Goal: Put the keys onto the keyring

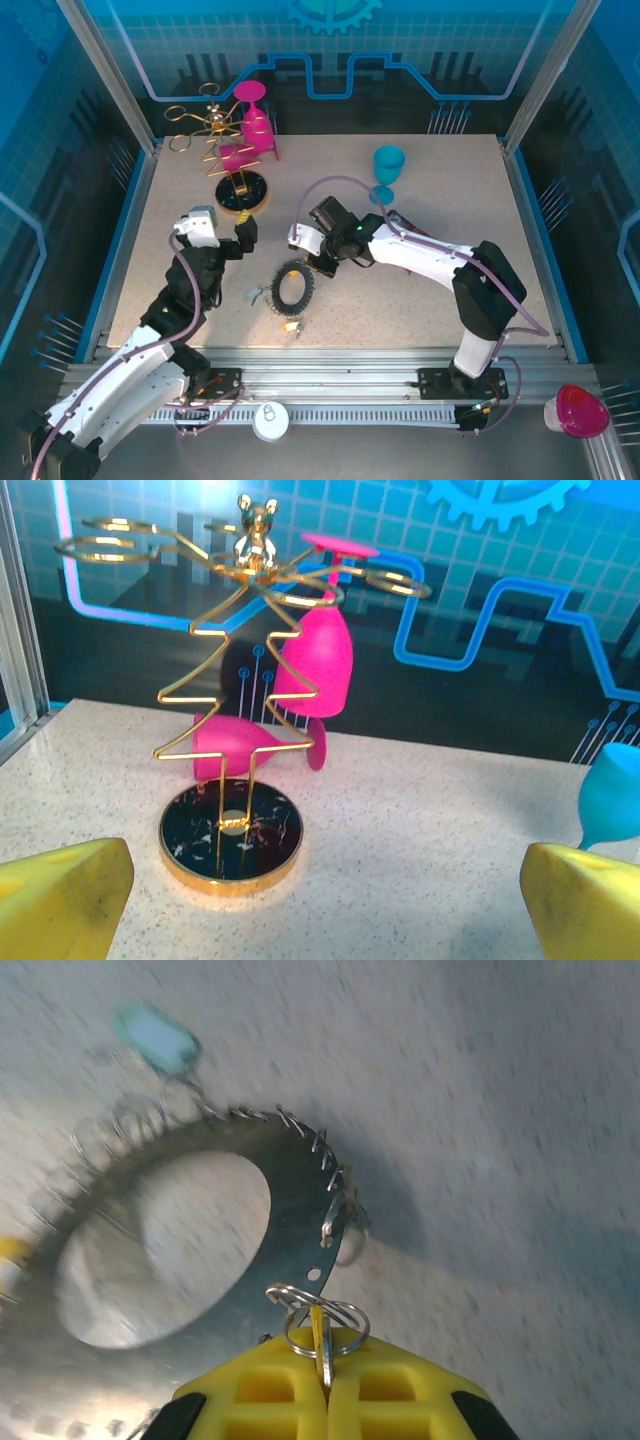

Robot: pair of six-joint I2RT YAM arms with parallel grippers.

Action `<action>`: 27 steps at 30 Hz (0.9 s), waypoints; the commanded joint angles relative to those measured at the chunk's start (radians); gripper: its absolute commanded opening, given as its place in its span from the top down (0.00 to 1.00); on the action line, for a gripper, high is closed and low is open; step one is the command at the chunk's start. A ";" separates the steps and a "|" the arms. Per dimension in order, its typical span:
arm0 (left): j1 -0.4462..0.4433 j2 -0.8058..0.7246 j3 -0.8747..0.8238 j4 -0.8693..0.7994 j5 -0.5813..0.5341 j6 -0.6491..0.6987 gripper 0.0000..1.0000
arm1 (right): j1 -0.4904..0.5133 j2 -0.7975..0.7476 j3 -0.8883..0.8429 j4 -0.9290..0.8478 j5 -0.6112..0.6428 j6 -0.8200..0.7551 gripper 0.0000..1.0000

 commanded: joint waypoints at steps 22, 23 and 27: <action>0.210 0.179 -0.015 -0.017 0.146 0.045 0.01 | -0.223 -0.289 -0.240 -0.090 0.305 0.032 0.63; 0.225 0.189 -0.023 -0.004 0.160 0.063 0.01 | -0.267 -0.347 -0.279 -0.047 0.263 0.084 0.63; 0.317 0.248 -0.086 0.092 0.256 0.101 0.01 | -0.492 -0.619 -0.550 0.229 0.105 0.321 0.55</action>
